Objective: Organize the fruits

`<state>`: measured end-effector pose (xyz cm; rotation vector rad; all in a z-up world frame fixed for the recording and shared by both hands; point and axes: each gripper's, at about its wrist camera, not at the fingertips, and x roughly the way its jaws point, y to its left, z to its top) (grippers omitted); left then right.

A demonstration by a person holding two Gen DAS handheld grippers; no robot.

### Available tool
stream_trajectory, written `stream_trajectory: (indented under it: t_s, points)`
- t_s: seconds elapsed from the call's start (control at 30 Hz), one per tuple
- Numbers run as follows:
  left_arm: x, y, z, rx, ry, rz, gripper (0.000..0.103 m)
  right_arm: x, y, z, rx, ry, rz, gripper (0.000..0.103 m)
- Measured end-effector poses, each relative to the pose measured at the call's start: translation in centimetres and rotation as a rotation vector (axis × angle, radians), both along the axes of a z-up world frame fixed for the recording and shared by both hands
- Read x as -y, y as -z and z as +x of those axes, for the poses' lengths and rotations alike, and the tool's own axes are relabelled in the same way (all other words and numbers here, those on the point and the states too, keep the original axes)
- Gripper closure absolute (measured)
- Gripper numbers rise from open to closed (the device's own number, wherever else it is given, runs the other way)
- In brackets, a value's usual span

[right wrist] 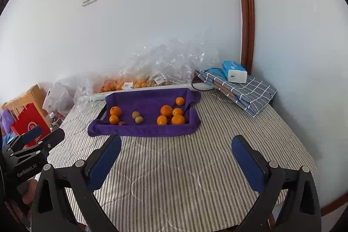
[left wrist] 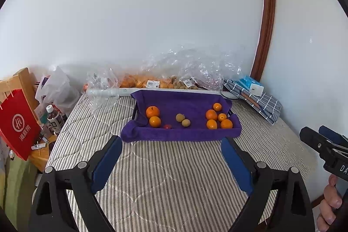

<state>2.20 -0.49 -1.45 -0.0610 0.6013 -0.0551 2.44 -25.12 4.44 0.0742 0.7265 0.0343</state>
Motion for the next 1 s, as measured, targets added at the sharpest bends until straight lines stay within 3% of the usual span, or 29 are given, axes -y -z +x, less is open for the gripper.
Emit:
stream_trajectory:
  t_s: [1.0]
  points:
    - [-1.3,-0.2,-0.2,0.008,-0.016,-0.013,0.01,-0.5,0.2,0.0,-0.005,0.0,-0.004,0.003]
